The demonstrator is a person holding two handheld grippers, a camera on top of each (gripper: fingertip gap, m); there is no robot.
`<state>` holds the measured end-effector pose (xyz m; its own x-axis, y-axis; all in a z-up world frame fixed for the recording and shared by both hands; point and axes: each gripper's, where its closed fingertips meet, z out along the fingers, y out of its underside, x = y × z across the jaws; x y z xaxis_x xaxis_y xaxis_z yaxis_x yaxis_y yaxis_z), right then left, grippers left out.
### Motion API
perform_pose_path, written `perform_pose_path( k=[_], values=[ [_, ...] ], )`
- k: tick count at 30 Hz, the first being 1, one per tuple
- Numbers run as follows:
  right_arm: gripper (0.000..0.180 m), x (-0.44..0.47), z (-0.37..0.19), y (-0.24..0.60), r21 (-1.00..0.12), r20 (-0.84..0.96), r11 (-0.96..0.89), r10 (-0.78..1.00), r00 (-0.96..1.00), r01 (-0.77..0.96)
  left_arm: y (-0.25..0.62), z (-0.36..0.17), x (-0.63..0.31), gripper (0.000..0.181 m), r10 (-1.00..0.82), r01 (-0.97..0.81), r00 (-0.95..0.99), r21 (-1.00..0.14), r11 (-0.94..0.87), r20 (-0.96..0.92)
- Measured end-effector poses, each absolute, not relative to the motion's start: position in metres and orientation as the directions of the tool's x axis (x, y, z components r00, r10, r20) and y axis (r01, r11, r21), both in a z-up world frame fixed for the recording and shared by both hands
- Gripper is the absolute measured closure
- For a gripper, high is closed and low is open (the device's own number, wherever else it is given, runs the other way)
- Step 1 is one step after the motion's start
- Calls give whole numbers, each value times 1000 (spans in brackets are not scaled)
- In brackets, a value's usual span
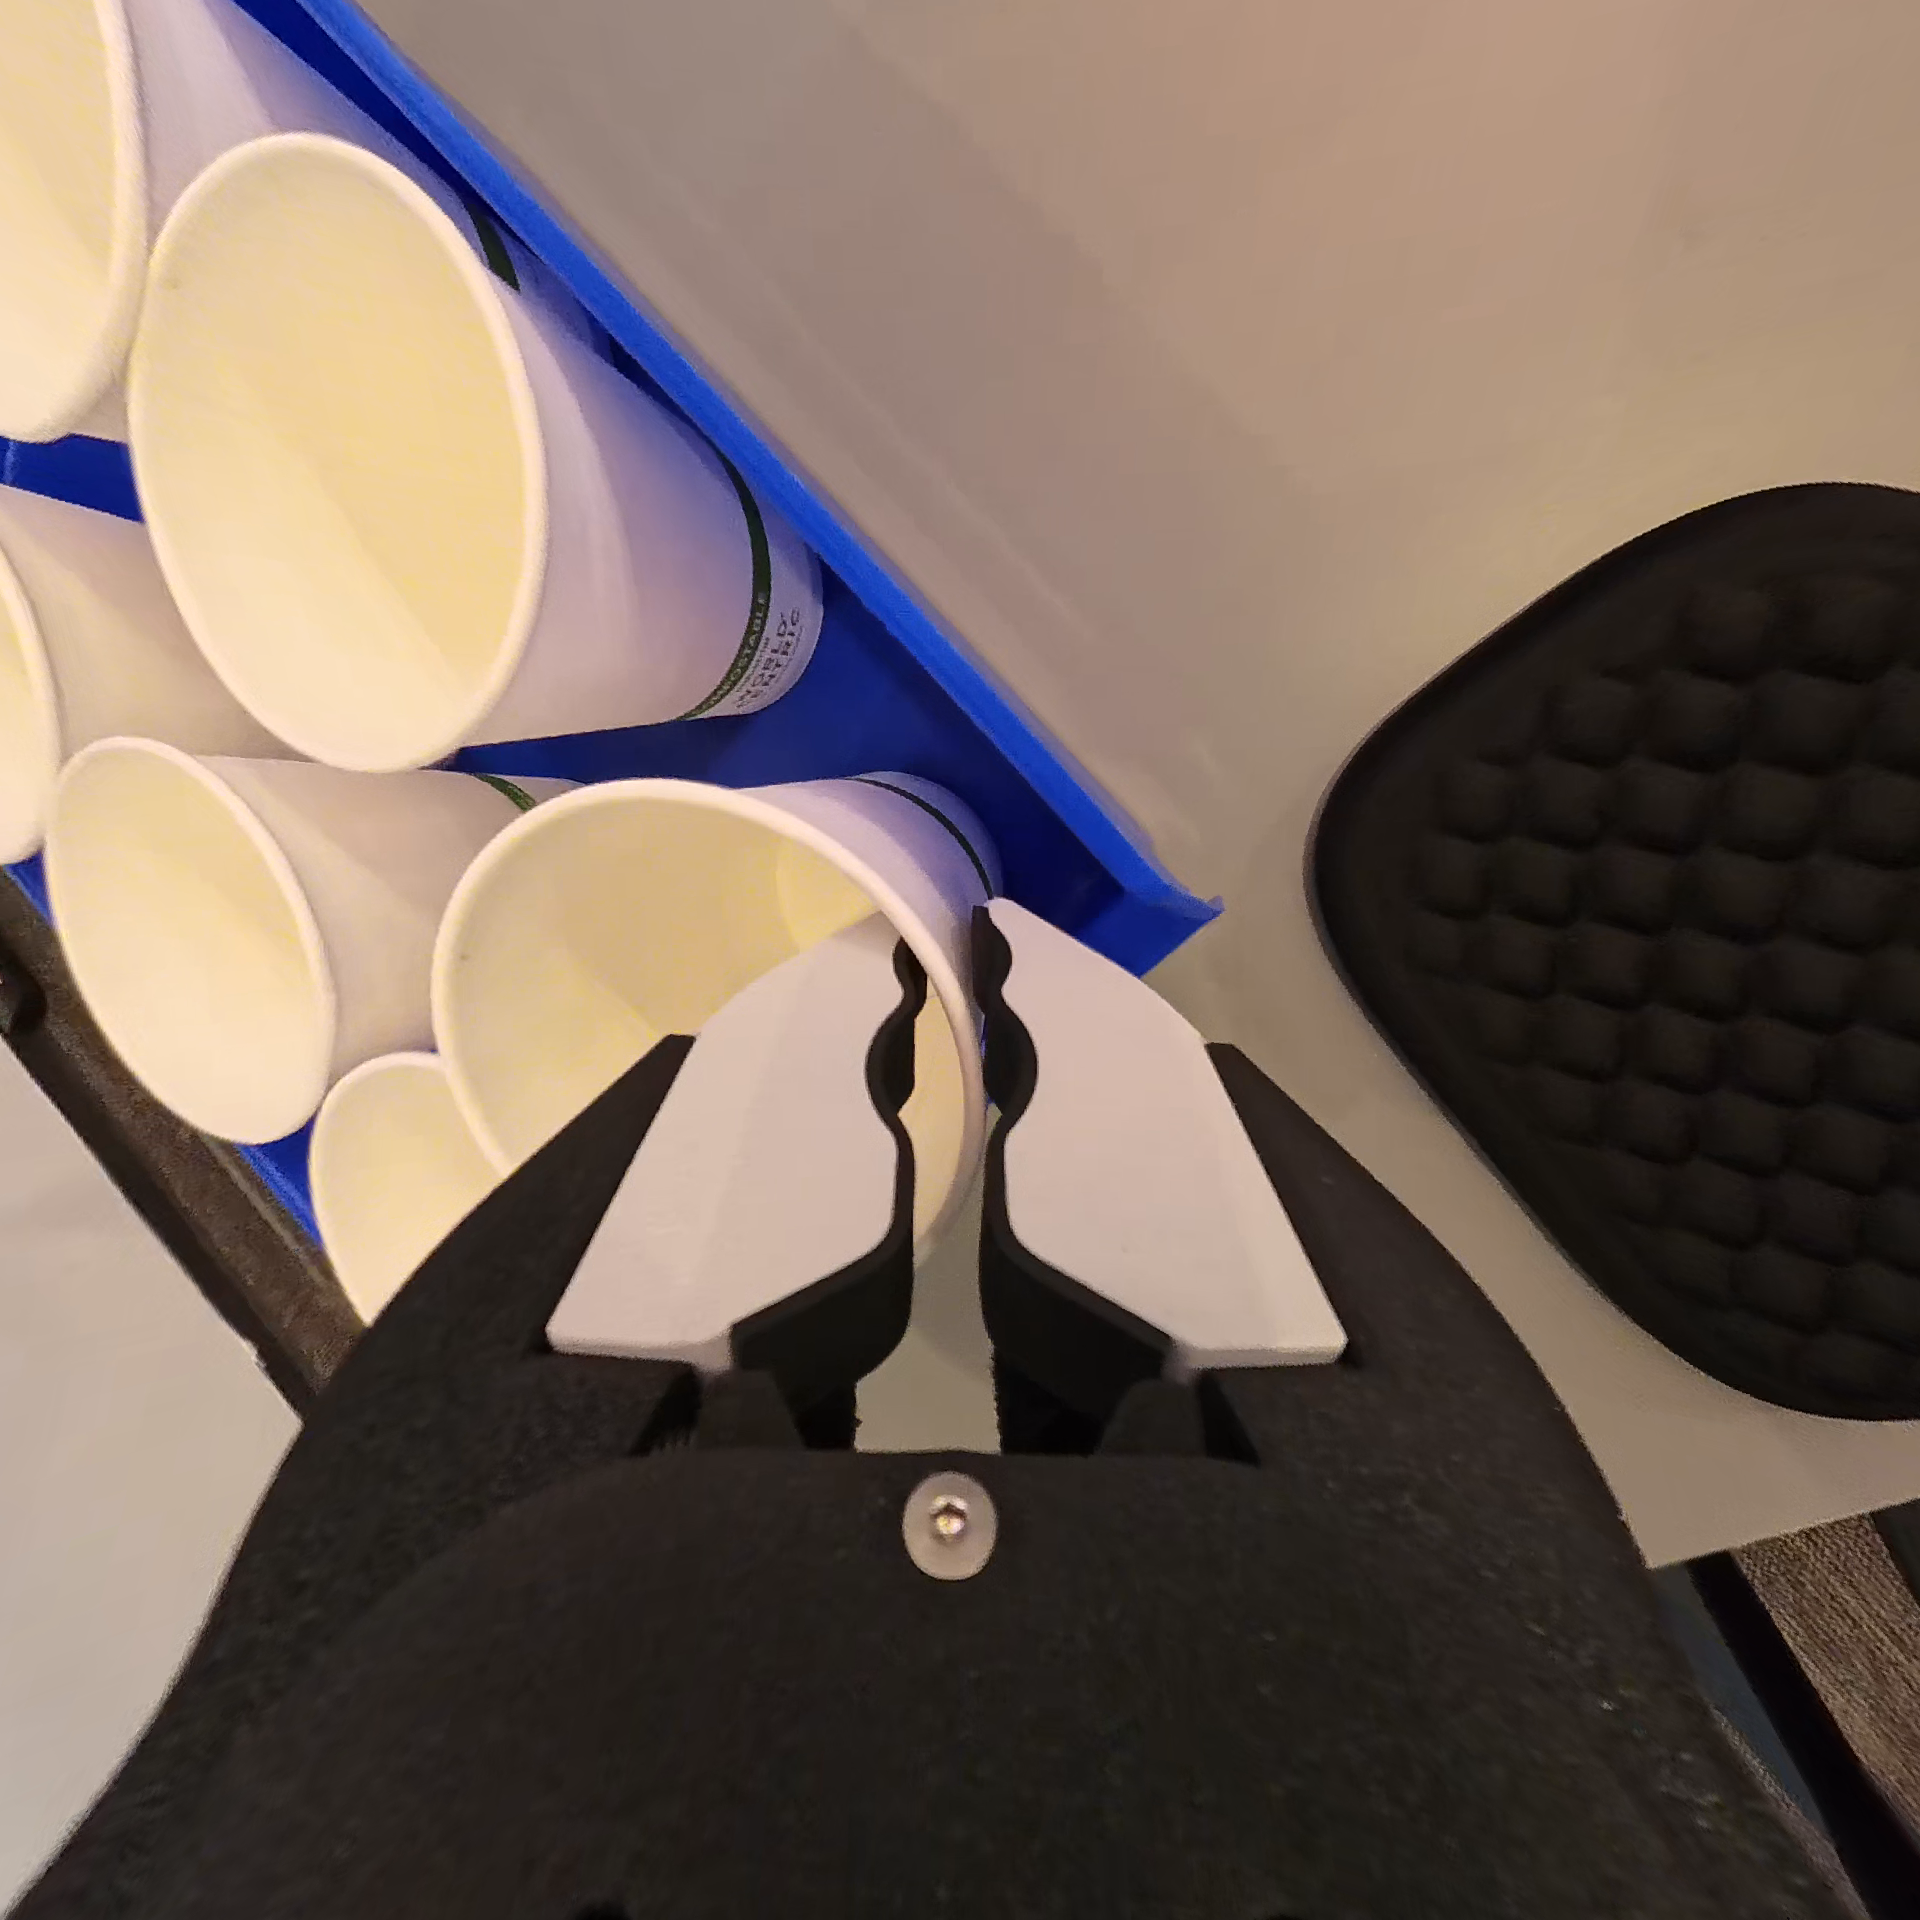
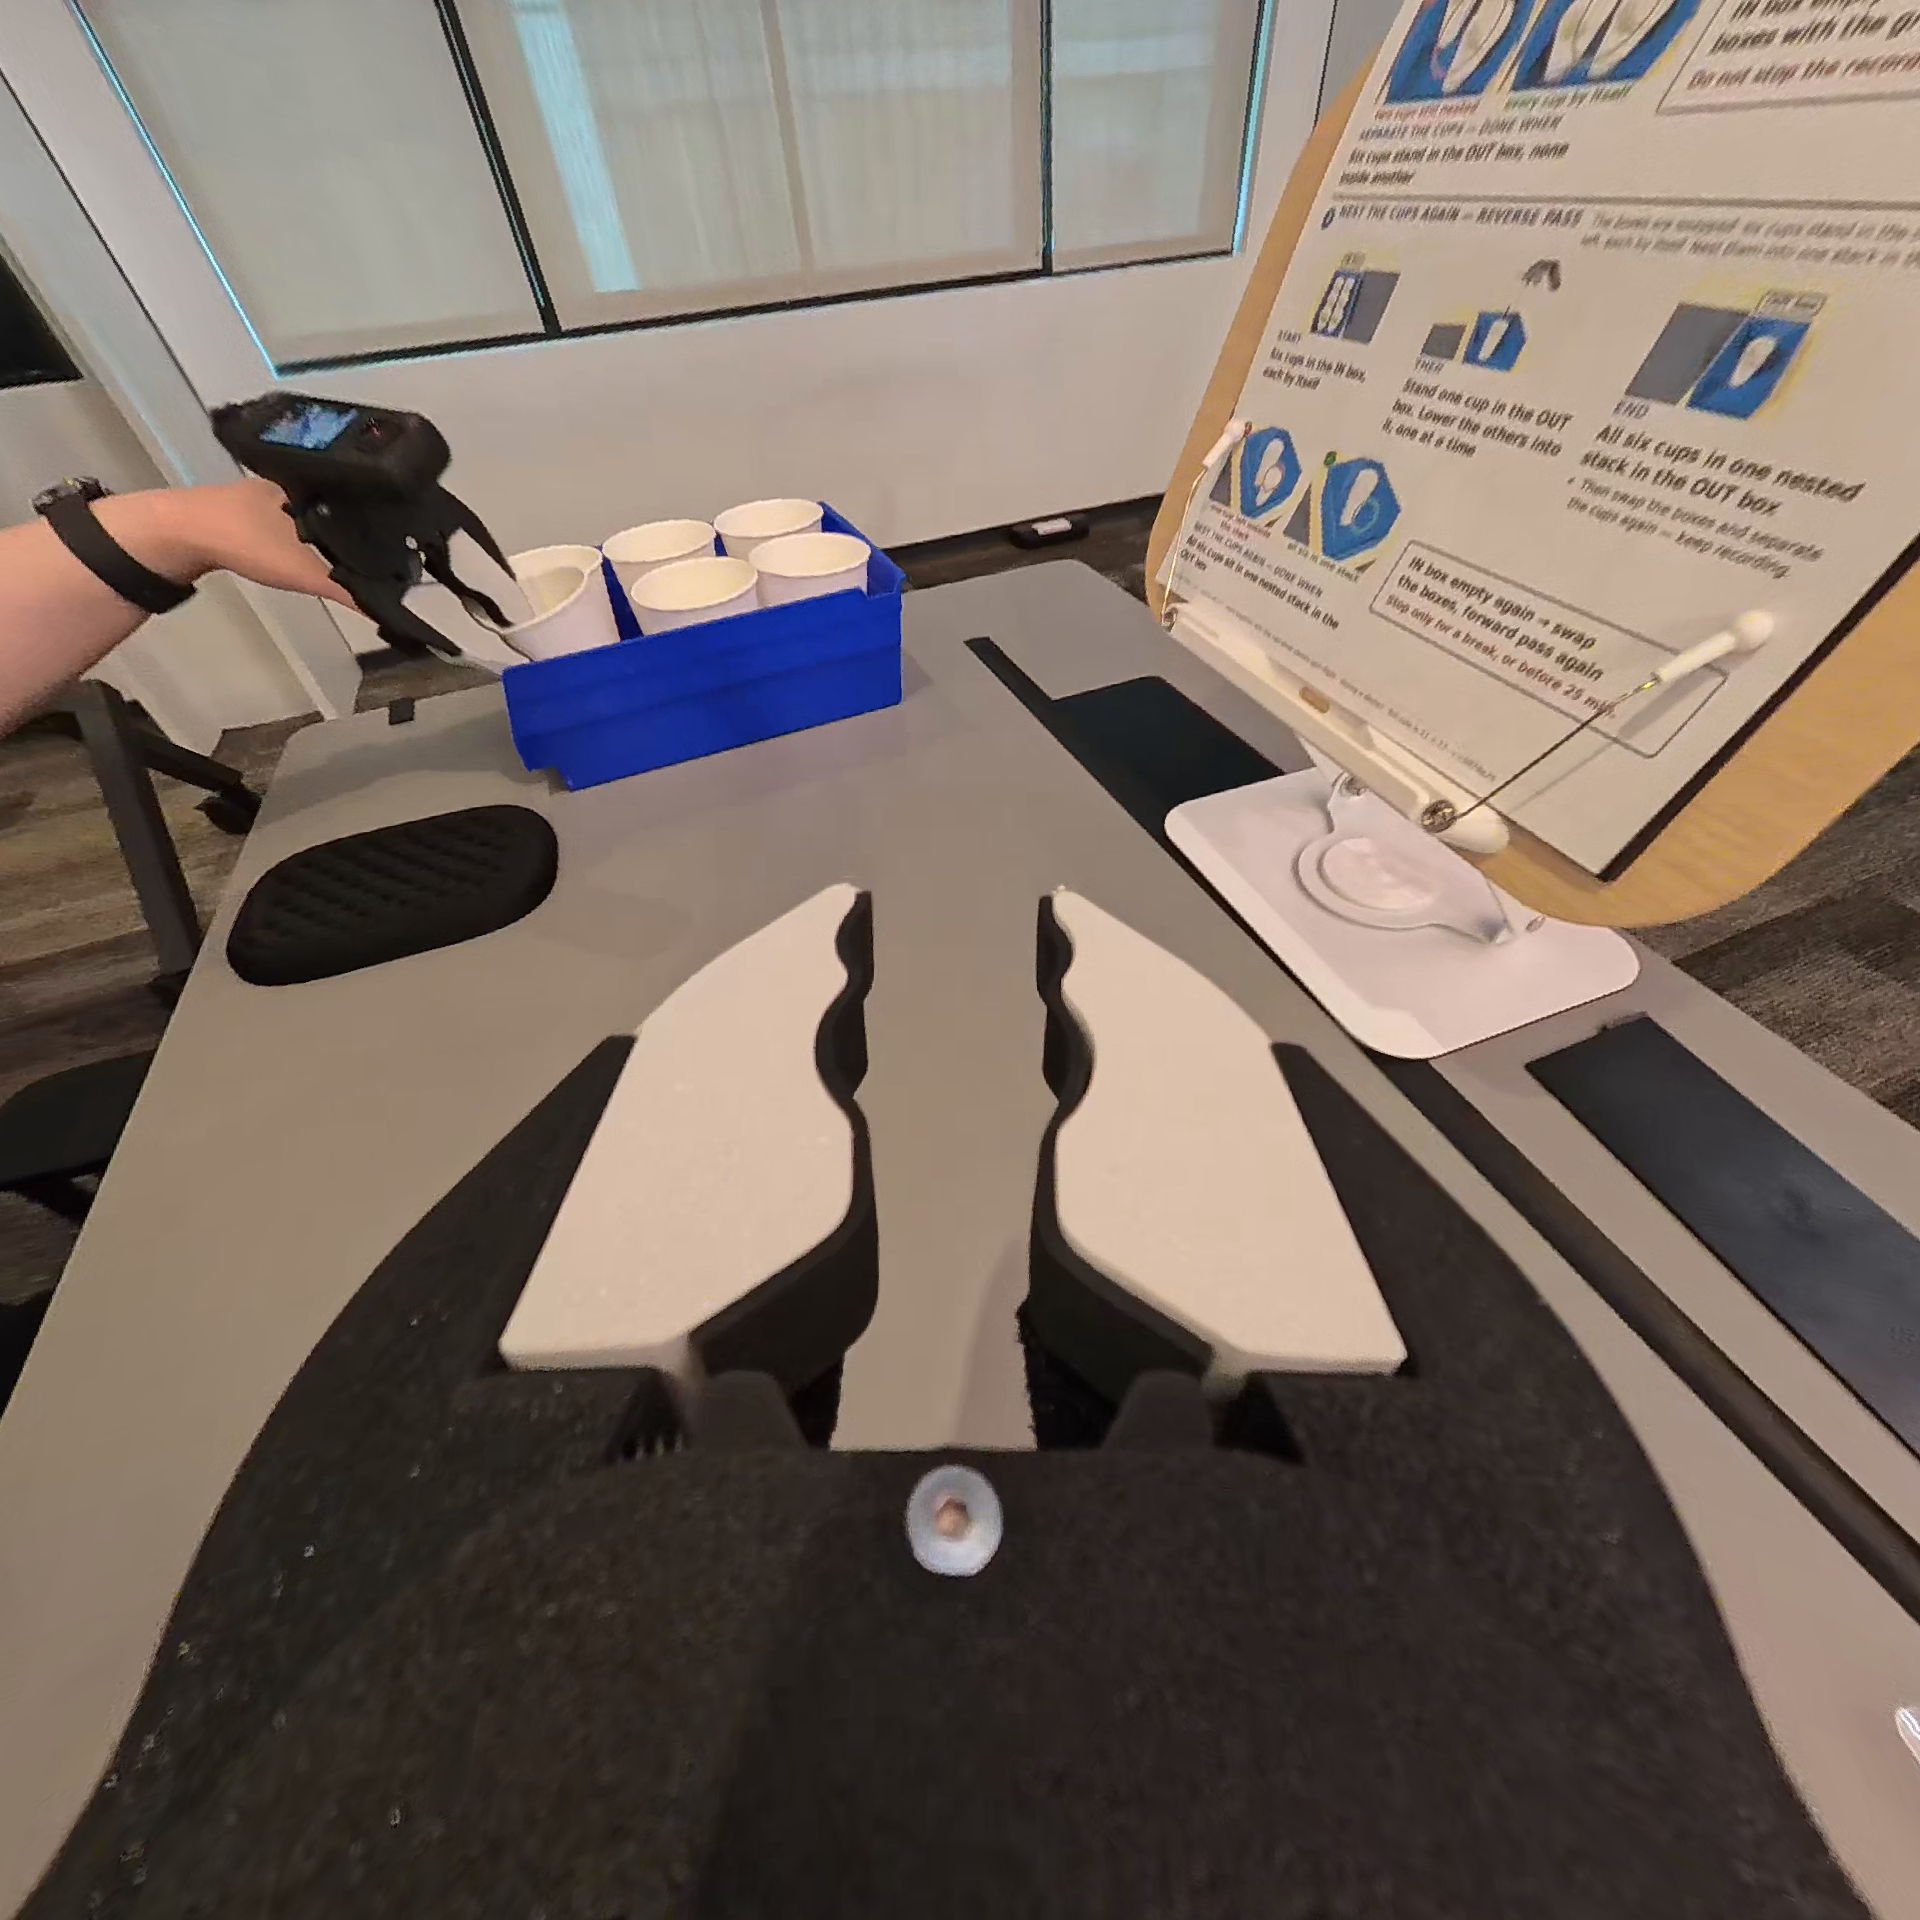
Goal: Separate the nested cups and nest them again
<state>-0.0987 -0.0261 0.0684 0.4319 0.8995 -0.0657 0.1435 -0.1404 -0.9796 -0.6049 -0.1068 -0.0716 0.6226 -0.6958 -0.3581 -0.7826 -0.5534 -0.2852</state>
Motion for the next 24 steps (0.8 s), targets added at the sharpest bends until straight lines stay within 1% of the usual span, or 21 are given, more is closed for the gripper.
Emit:
perform_pose_path(
  k=[8,14,17,19,24],
  values=[
    [146,-114,48,-28,-952,12,-123,901,433,282,-117,-46,-601,174,-704,-810,586,-272,-520,-400],
    [140,-143,41,-39,-933,81,-65,921,381,355,-124,-8,-588,174,-711,-834,552,-286,-471,-436],
    [136,-170,42,-54,-934,108,-10,945,309,357,-129,20,-567,174,-728,-852,521,-319,-415,-445],
    [130,-192,44,-69,-934,120,27,963,241,357,-133,40,-543,174,-752,-864,493,-351,-362,-438],
    [120,-246,53,-121,-944,145,121,988,57,305,-151,75,-452,174,-857,-887,344,-432,-163,-384]
  ],
)
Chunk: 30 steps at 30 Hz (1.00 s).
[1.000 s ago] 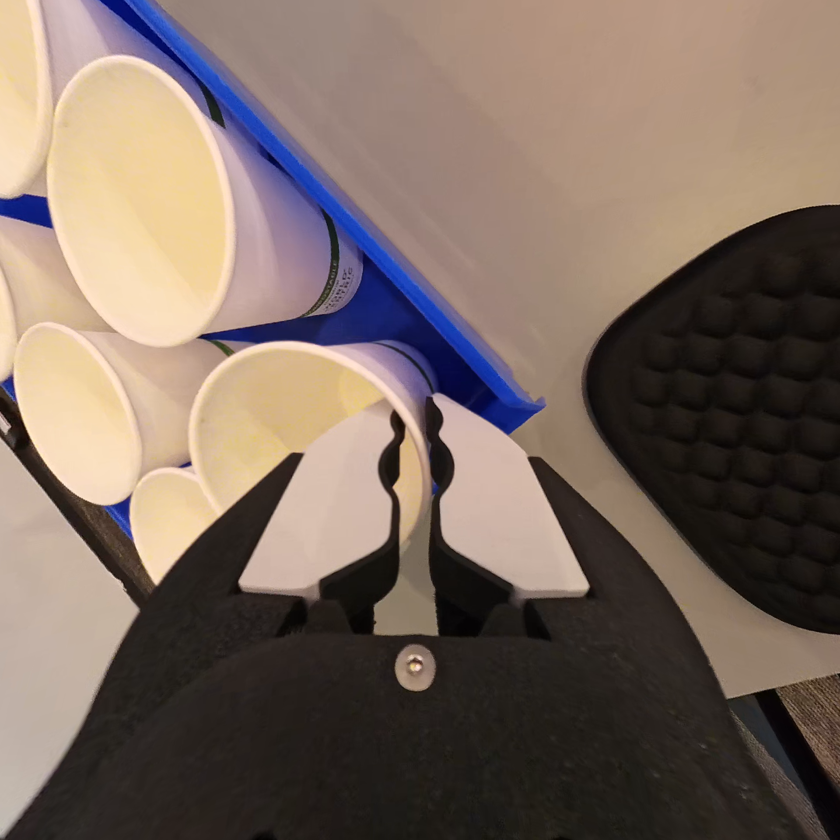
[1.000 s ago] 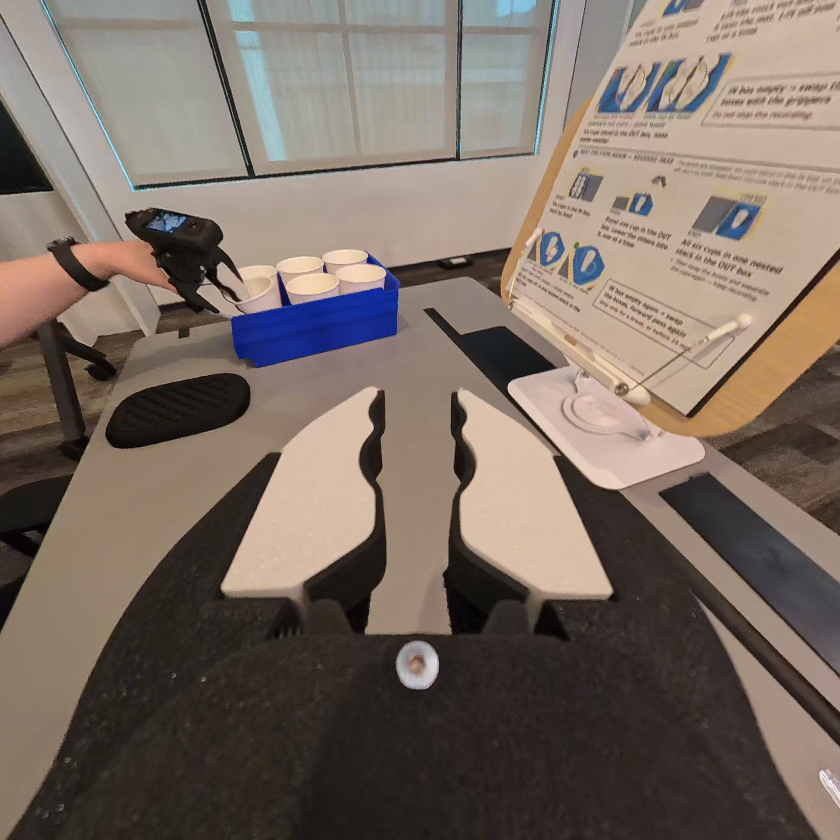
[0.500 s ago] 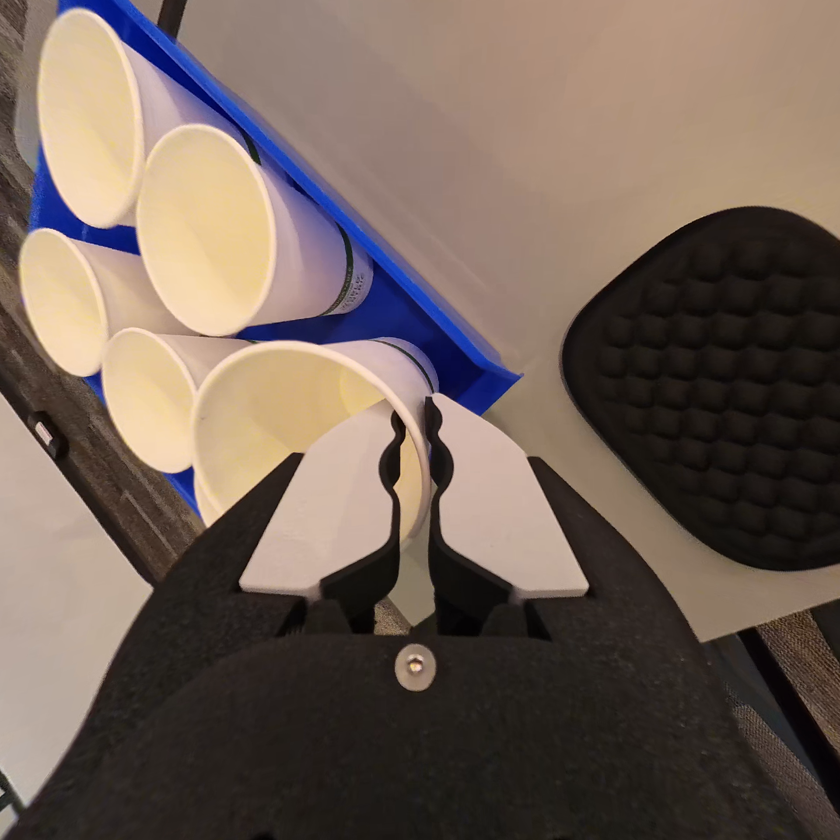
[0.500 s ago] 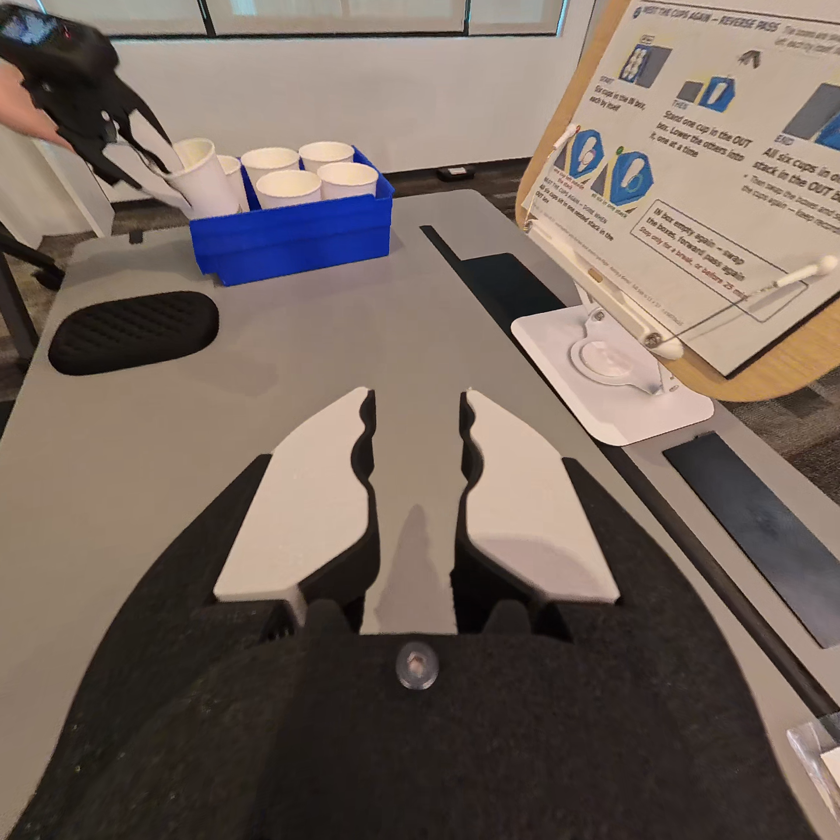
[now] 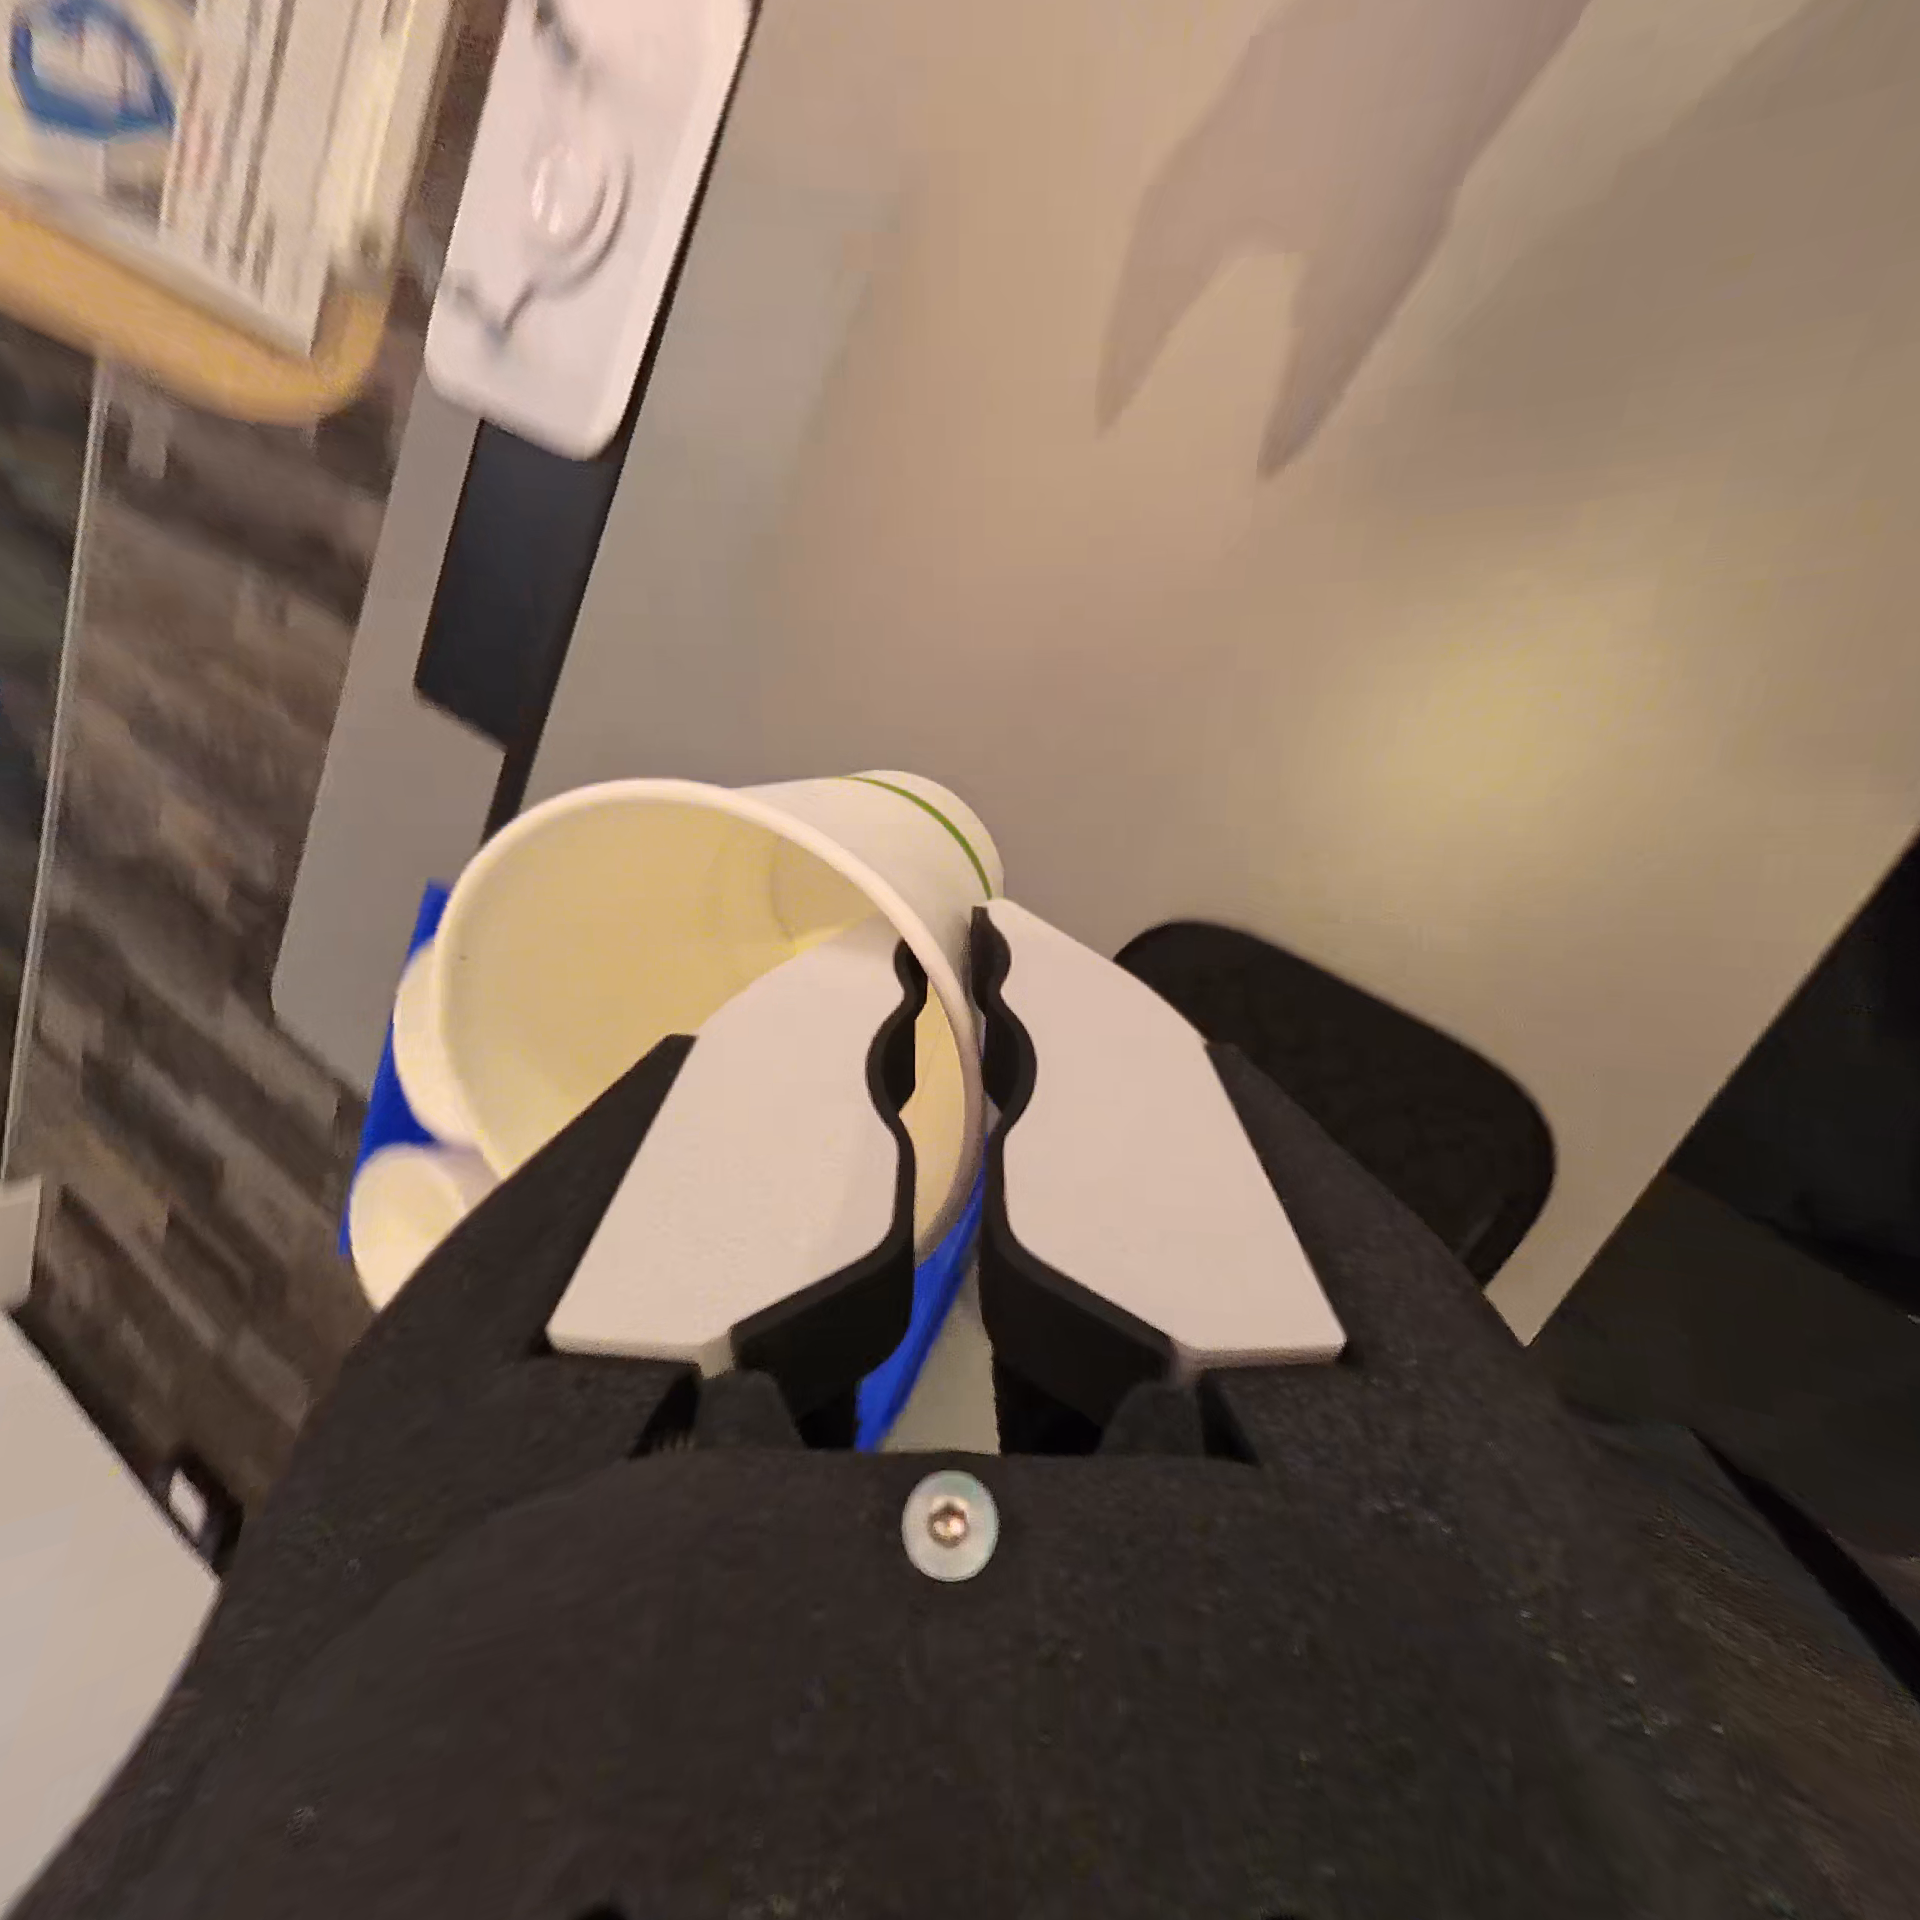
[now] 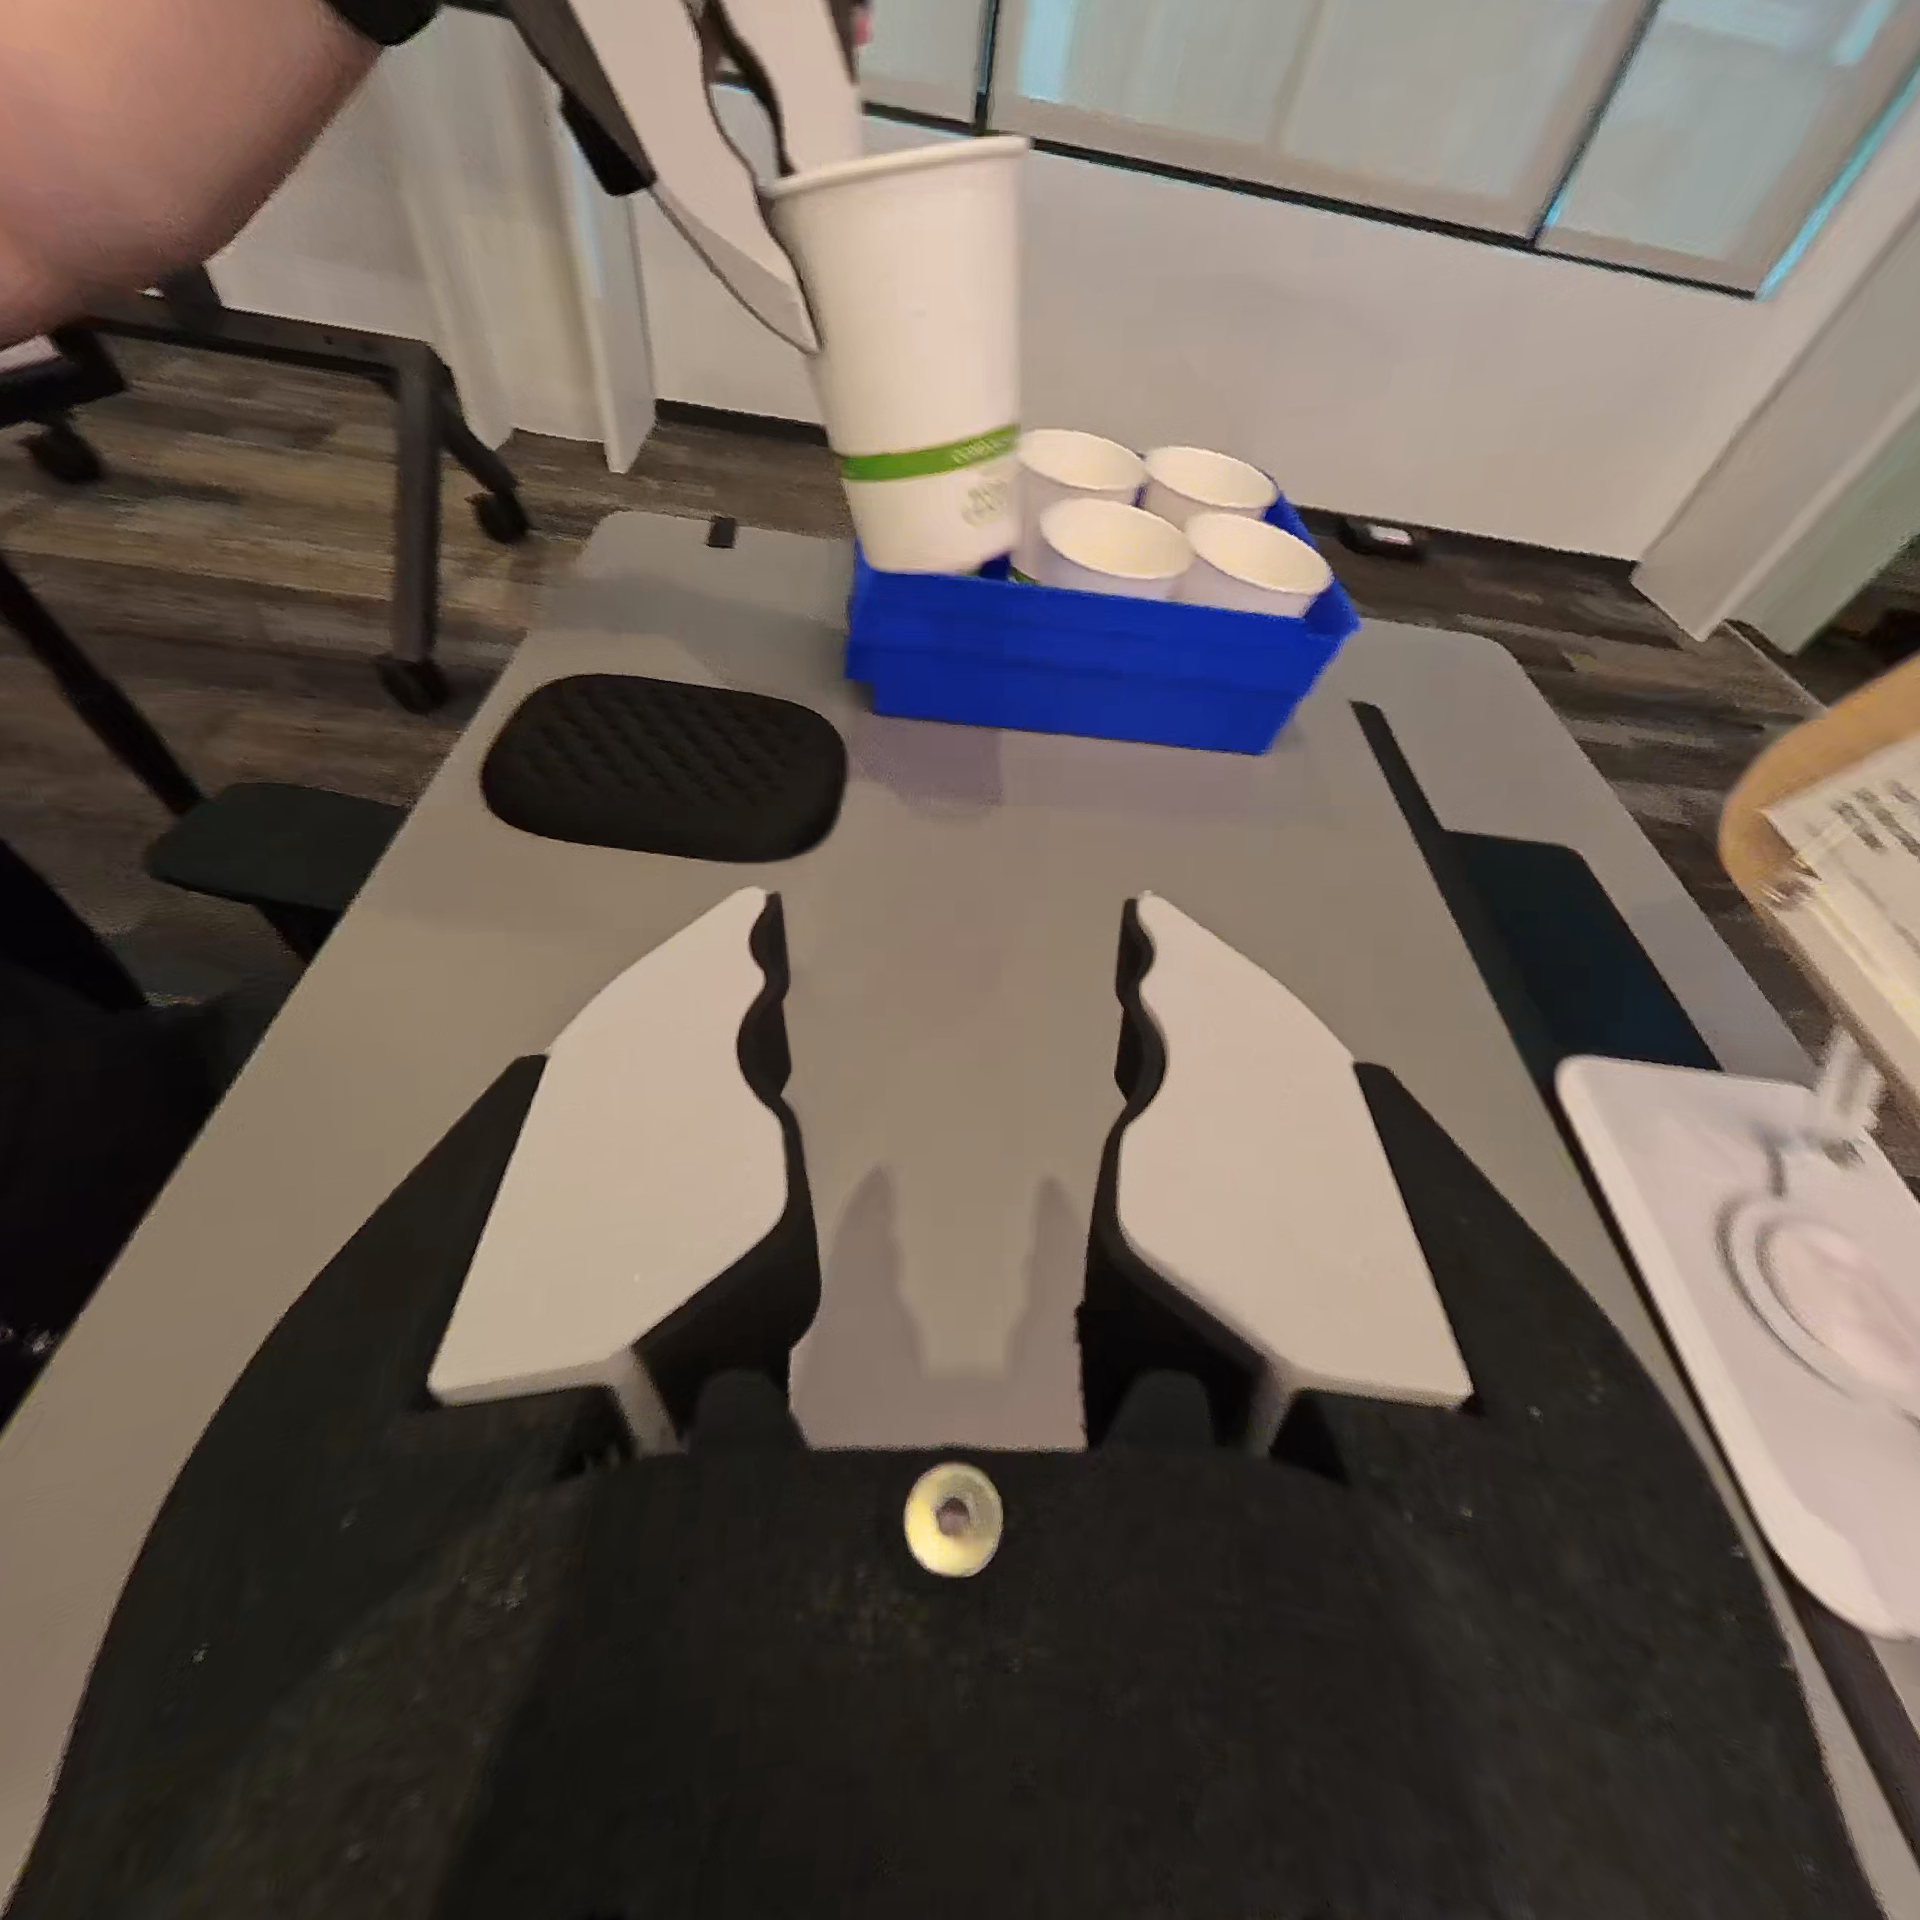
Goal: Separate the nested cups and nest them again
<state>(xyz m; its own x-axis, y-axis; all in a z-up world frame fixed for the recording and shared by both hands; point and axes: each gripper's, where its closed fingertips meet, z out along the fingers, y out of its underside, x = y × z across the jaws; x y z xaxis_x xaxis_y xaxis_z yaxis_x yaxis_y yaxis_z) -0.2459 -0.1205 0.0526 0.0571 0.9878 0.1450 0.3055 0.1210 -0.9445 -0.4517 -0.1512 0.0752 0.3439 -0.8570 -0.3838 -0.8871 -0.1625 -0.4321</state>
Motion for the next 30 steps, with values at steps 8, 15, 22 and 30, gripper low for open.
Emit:
perform_pose_path(
  k=[8,15,22,30],
  values=[
    [105,-264,63,-148,-963,114,114,993,-14,244,-192,92,-305,174,-933,-865,-29,-458,203,-359],
    [98,-252,79,-164,-989,1,22,990,-141,147,-199,80,-248,174,-918,-864,-202,-379,331,-341],
    [91,-250,66,-182,-980,-51,5,960,-274,198,-214,66,-232,174,-902,-855,-326,-321,409,-282],
    [85,-251,67,-204,-985,-95,-25,904,-418,170,-230,67,-222,174,-878,-815,-380,-345,467,-292]
  ],
)
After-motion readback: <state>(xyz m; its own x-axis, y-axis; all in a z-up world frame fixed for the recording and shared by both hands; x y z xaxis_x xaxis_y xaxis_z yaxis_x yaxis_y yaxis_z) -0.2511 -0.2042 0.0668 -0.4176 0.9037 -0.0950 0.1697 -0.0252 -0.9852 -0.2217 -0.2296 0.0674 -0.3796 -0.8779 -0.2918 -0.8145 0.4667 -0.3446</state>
